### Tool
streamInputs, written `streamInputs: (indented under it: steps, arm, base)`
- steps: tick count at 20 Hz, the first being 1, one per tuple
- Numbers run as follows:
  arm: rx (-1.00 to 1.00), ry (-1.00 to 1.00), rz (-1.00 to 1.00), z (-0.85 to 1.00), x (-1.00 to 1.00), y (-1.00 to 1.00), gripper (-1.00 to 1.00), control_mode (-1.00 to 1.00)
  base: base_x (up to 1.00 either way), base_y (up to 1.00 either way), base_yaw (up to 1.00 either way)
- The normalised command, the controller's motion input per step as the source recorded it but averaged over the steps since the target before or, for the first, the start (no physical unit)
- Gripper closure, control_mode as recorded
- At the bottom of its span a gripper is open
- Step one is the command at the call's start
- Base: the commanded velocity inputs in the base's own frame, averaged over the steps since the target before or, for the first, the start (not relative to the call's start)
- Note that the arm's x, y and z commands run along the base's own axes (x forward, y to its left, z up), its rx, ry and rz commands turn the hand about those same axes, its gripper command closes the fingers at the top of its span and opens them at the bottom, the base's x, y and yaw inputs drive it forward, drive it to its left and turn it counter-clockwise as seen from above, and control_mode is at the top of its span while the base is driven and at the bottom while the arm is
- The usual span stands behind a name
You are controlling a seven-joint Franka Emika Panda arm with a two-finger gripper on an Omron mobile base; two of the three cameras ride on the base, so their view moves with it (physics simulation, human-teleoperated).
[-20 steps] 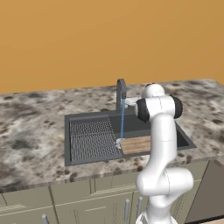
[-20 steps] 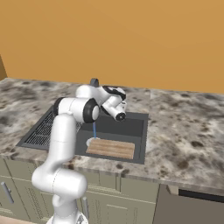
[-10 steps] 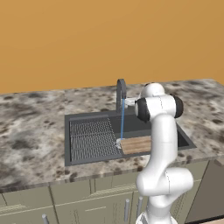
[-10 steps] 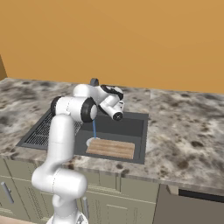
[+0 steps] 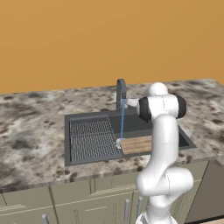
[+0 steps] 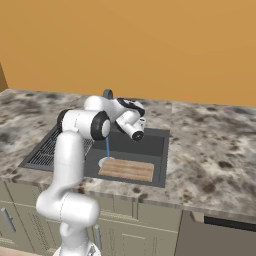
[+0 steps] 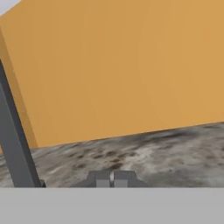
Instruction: Turn on the sink faucet with hot water and rinse the cutting board for ten seconds, then turn off the faucet. Push the cutting board to reach the water if necessary.
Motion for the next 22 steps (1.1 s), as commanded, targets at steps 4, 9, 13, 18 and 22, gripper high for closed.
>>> streamInputs:
  steps: [4,9,13,18,22]
  arm:
    - [0.0,0.0,0.0,0.08,-0.22,-0.62,1.0,-1.0]
    - [0.0,0.0,0.0,0.06,-0.24,-0.53,1.0,-1.0]
    - [0.0,0.0,0.0,0.0,-0.23,-0.27,1.0,-1.0]
    - [0.0,0.0,0.05,0.0,-0.05,-0.06,1.0,-1.0]
    - [0.0,0.0,0.15,0.0,0.0,0.0,1.0,-1.0]
  base:
    - [0.0,0.0,0.0]
    - [0.0,0.0,0.0]
    - [0.0,0.0,0.0]
    - [0.0,0.0,0.0]
    - [0.0,0.0,0.0]
